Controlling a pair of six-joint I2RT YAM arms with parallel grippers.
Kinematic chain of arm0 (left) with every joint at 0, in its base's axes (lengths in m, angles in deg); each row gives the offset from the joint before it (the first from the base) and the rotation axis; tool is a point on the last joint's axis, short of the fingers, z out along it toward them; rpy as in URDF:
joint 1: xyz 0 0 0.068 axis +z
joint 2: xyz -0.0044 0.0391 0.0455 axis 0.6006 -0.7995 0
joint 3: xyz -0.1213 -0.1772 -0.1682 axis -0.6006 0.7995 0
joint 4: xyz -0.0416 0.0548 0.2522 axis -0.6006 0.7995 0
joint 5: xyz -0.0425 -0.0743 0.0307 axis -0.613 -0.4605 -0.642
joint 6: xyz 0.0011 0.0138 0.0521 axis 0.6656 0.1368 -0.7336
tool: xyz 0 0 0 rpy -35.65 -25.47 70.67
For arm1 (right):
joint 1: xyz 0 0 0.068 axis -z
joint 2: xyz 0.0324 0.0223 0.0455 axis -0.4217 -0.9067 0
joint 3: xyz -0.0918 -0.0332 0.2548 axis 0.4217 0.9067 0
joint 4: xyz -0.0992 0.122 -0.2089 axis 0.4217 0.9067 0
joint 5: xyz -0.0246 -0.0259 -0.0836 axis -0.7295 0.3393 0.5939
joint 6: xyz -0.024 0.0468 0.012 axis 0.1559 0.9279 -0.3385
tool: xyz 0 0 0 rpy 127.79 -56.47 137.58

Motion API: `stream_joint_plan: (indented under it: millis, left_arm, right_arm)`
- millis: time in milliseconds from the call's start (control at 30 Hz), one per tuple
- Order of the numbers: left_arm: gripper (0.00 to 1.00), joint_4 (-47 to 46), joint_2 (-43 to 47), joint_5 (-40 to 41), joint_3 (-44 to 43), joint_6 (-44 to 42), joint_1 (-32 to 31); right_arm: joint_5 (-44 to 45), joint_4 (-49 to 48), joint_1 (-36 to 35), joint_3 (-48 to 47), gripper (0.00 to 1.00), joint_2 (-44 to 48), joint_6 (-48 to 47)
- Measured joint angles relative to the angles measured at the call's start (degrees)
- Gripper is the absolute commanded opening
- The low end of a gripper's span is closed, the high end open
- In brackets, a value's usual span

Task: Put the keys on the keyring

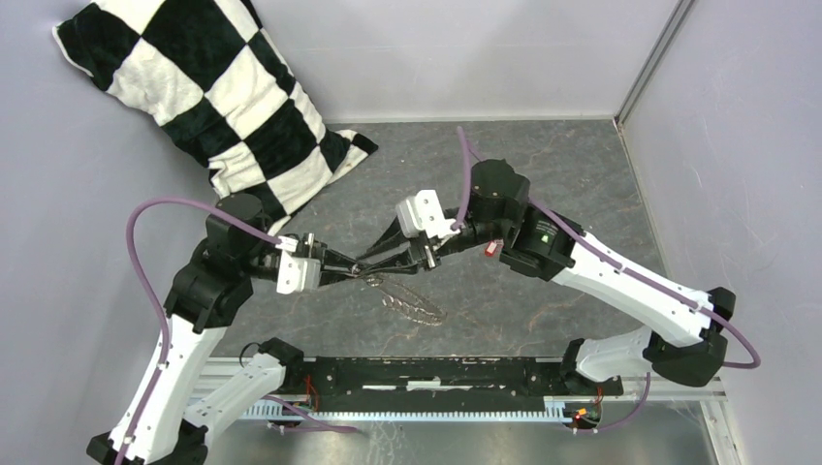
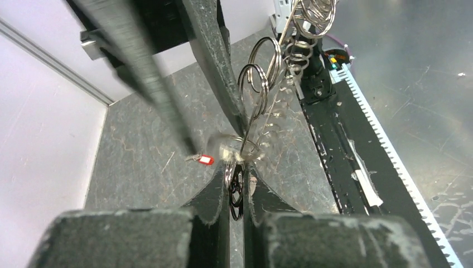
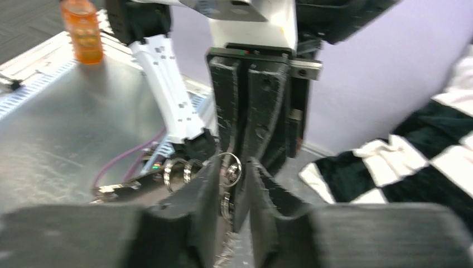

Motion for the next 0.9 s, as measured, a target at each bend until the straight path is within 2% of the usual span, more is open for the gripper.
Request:
stream_joint_plan:
  millis: [100, 200, 367, 467, 667, 900]
  left_arm:
    - [0.02, -0.1, -0.2, 0.3, -1.2, 2.8, 0.0]
    - [0.02, -0.8, 0.1, 0.5, -1.6, 6.2, 0.0]
    - [0.02, -5.6, 0.9, 2.1, -1.6, 15.9, 0.0]
    - [0.02, -9.7, 1.2, 3.6, -1.6, 22.1, -0.1]
    - [0.02, -15.8, 2.9, 5.1, -0.4, 28.8, 0.0]
    - [0.02, -19.8, 4.5, 4.3, 0.4, 29.7, 0.0]
  right_arm:
    - [5.9, -2.1, 0.9, 2.6, 0.69, 2.6, 0.9]
    - [14.0, -4.4, 2.6, 8.2, 0.8, 7.7, 1.7]
    - [26.2, -7.2, 6.3, 15.8, 0.85, 18.4, 2.7]
    - [29.5, -8.0, 7.6, 17.3, 0.85, 23.7, 3.3]
    - [28.1, -7.3, 7.7, 18.7, 0.83, 29.6, 3.5]
    - [24.4, -3.9, 7.7, 22.0, 0.83, 29.2, 3.1]
